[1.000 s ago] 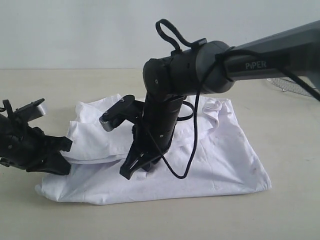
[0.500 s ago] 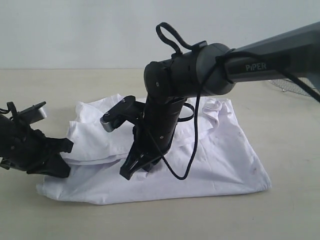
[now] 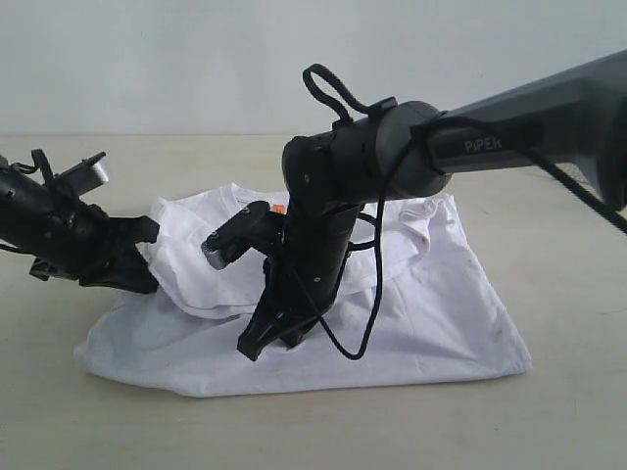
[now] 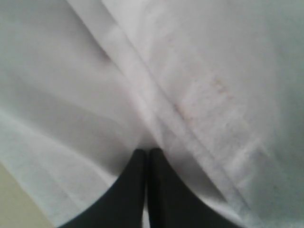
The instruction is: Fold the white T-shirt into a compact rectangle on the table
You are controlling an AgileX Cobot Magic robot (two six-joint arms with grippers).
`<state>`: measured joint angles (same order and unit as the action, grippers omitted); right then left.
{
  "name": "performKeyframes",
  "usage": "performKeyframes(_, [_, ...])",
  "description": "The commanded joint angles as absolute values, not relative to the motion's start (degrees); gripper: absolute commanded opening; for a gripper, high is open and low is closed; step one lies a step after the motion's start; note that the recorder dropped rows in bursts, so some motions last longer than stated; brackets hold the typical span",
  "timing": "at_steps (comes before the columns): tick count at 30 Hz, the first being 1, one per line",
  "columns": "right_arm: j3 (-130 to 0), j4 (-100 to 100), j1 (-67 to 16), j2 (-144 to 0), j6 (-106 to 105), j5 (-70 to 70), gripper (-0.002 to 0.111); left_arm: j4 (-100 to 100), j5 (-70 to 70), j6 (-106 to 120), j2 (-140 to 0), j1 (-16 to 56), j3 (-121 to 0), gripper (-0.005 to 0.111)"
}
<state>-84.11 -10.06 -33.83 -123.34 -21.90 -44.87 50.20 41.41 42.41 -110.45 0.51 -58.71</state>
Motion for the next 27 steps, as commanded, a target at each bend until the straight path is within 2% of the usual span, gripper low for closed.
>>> performKeyframes(1, [-83.78,-9.94,-33.71,-124.42,-21.56,-45.5,0.0,50.71,42.99,41.07,-110.5,0.65,-59.28,0.005])
performKeyframes(9, [-83.78,-9.94,-33.71,-124.42,-21.55,-45.24,0.0,50.5,45.27,40.7,-111.17,1.81,-59.38,0.005])
performKeyframes(14, [-83.78,-9.94,-33.71,-124.42,-21.55,-45.24,0.0,50.83,41.45,40.4,-113.32,4.41,-59.38,0.005])
performKeyframes(27, [-83.78,-9.84,-33.71,-124.42,-21.55,-45.74,0.0,64.35,36.04,47.53,-118.06,5.22,-64.08,0.005])
